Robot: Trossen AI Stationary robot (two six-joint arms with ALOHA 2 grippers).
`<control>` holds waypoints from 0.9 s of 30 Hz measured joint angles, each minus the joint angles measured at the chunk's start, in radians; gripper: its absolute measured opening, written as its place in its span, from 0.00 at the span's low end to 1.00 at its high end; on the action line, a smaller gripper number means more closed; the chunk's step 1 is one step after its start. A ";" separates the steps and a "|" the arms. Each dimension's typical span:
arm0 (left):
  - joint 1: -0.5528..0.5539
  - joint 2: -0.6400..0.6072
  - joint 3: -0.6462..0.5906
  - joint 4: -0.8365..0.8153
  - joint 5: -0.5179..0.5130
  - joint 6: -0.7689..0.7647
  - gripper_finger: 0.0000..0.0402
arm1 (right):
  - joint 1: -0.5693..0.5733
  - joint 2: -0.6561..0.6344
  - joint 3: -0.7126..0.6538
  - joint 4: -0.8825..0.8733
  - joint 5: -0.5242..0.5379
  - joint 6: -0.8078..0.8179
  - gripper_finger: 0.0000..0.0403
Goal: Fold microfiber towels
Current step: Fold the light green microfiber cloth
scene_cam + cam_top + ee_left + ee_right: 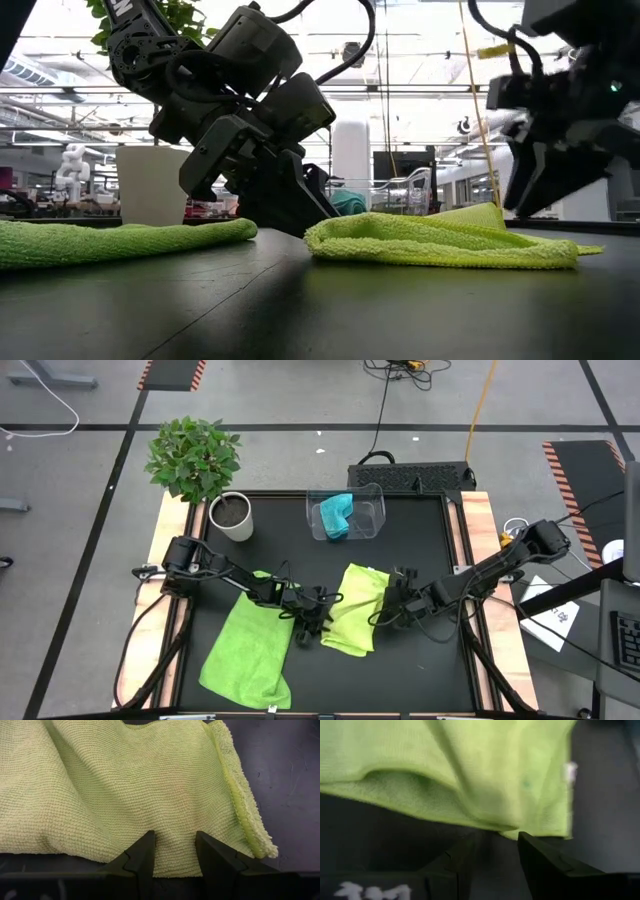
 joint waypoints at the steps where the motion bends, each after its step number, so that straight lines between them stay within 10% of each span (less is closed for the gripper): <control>1: 0.000 0.000 0.000 0.000 0.000 0.000 0.36 | 0.000 0.000 -0.017 0.031 -0.007 0.000 0.35; 27: 0.000 0.000 0.000 0.002 0.000 -0.001 0.36 | -0.091 0.072 -0.067 0.157 0.007 -0.085 0.32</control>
